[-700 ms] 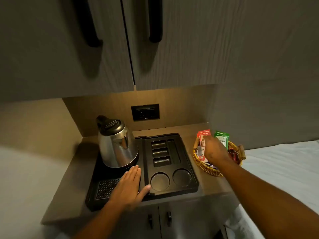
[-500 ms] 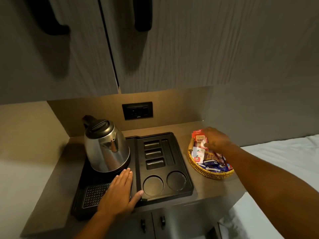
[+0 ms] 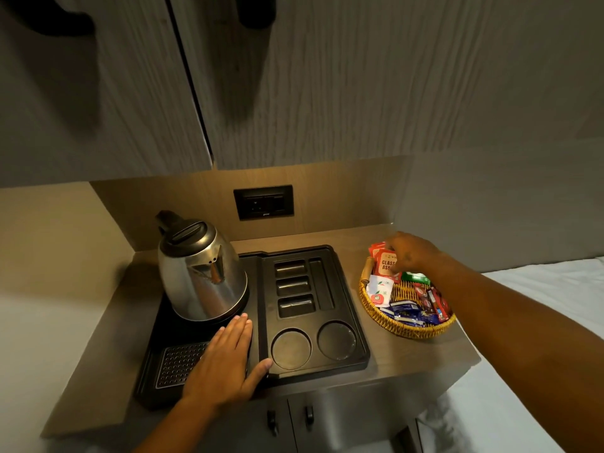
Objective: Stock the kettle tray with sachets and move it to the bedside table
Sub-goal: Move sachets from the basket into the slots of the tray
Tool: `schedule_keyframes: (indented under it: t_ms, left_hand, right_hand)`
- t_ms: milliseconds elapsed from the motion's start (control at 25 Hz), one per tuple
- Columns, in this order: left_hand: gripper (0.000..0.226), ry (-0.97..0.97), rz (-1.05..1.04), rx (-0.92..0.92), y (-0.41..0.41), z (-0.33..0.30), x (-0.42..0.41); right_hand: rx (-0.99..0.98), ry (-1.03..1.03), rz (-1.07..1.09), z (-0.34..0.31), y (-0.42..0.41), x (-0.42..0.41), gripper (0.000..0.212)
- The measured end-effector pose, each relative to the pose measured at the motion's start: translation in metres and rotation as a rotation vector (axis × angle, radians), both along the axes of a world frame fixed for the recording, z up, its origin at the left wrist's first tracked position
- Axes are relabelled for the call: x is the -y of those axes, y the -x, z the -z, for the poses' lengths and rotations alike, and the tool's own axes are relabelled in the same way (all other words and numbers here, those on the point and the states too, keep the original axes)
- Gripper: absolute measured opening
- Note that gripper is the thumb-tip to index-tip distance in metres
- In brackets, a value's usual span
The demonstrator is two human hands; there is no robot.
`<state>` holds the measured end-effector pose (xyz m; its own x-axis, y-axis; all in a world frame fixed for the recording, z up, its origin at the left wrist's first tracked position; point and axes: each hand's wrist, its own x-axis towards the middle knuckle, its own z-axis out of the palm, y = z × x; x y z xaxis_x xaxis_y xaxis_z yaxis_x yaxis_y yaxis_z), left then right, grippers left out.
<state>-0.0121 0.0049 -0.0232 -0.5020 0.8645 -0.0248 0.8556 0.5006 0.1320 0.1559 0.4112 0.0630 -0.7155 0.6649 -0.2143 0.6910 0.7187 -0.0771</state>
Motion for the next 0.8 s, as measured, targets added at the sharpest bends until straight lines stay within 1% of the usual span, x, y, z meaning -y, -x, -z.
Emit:
schedule_keyframes:
  t_ms: [80, 160, 320, 400, 480, 560, 640, 720, 800]
  left_hand:
    - [0.094, 0.010, 0.006, -0.009, -0.001, -0.002, 0.000]
    - [0.095, 0.013, 0.006, -0.003, -0.002, -0.004, 0.000]
    - [0.096, 0.016, 0.007, 0.005, -0.004, -0.010, 0.000]
    - [0.097, 0.015, 0.006, 0.008, -0.004, -0.011, 0.000]
    - [0.099, 0.021, 0.010, 0.019, -0.004, -0.012, 0.000]
    - [0.100, 0.016, 0.008, 0.032, -0.004, -0.012, 0.000]
    - [0.097, -0.001, 0.006, 0.037, -0.004, -0.011, 0.001]
    - [0.094, -0.003, 0.005, 0.040, -0.003, -0.009, 0.002]
    - [0.092, -0.009, -0.002, 0.044, -0.004, -0.008, 0.003]
  right_hand:
    - [0.013, 0.107, 0.004, -0.006, -0.001, -0.003, 0.039]
    - [0.035, 0.153, -0.003, -0.017, -0.001, -0.004, 0.030]
    - [0.028, 0.126, -0.037, -0.066, 0.012, -0.007, 0.012]
    - [-0.052, 0.128, -0.094, -0.089, 0.035, 0.001, 0.012]
    - [-0.162, 0.211, -0.167, -0.095, 0.067, 0.024, 0.014]
    - [-0.193, 0.278, -0.229, -0.081, 0.103, 0.054, 0.016]
    - [-0.157, 0.294, -0.260, -0.052, 0.138, 0.080, 0.015]
    - [-0.127, 0.302, -0.248, -0.026, 0.165, 0.094, 0.013]
    - [-0.098, 0.289, -0.221, -0.009, 0.181, 0.096, 0.016]
